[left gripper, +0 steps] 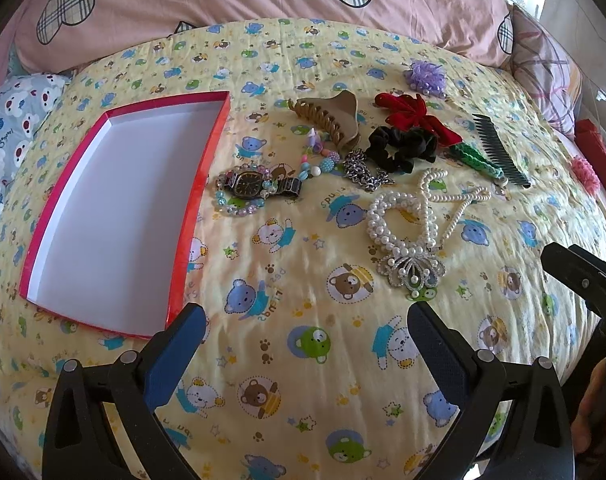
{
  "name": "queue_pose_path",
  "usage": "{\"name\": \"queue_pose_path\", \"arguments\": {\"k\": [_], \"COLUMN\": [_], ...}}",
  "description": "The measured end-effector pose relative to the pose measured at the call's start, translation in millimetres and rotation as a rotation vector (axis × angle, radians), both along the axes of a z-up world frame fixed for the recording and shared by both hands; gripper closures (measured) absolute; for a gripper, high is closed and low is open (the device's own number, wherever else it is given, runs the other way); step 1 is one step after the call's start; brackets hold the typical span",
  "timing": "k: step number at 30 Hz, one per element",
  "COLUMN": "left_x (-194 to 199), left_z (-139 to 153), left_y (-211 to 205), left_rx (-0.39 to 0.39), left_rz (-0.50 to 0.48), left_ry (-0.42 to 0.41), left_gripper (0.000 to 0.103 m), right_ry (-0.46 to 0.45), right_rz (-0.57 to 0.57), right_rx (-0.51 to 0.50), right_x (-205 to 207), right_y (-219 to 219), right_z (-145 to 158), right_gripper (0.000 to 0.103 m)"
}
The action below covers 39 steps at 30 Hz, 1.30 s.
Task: Organize jewelry
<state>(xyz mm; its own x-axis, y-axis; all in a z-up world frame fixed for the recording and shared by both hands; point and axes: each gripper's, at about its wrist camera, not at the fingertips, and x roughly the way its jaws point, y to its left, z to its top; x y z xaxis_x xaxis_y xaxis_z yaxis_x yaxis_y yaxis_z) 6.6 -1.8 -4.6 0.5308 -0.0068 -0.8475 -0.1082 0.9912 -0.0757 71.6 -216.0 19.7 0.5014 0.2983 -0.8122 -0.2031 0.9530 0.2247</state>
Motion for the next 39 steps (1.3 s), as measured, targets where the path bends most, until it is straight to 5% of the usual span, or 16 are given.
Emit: {"name": "queue_pose_path", "arguments": {"k": [12, 20, 28, 39], "left_x": [3.4, 20.4, 47.9, 127.7], "left_z": [-1.5, 0.4, 17.3, 16.3], "left_y": [6.1, 11.0, 23.7, 41.5], "left_rx": [-0.064, -0.022, 0.008, -0.127], "left_rz": [-0.009, -0.019, -0.001, 0.025], "left_ry": [-0.031, 0.012, -0.058, 0.024], "left_gripper": [0.002, 0.002, 0.002, 0.002], "right_ry": [0.013, 0.024, 0.026, 0.08], "right_rz": [-0.015, -0.032, -0.059, -0.099], "right_rx": [0.021, 0.031, 0.056, 0.04], "right_x": [5.6, 19.4, 48.5, 112.6], "right_y": [-6.9, -15.8, -29.7, -49.6], "right_z": [-2.8, 0.1, 7.5, -4.1], "right_gripper": [0.002, 0.003, 0.003, 0.013]}}
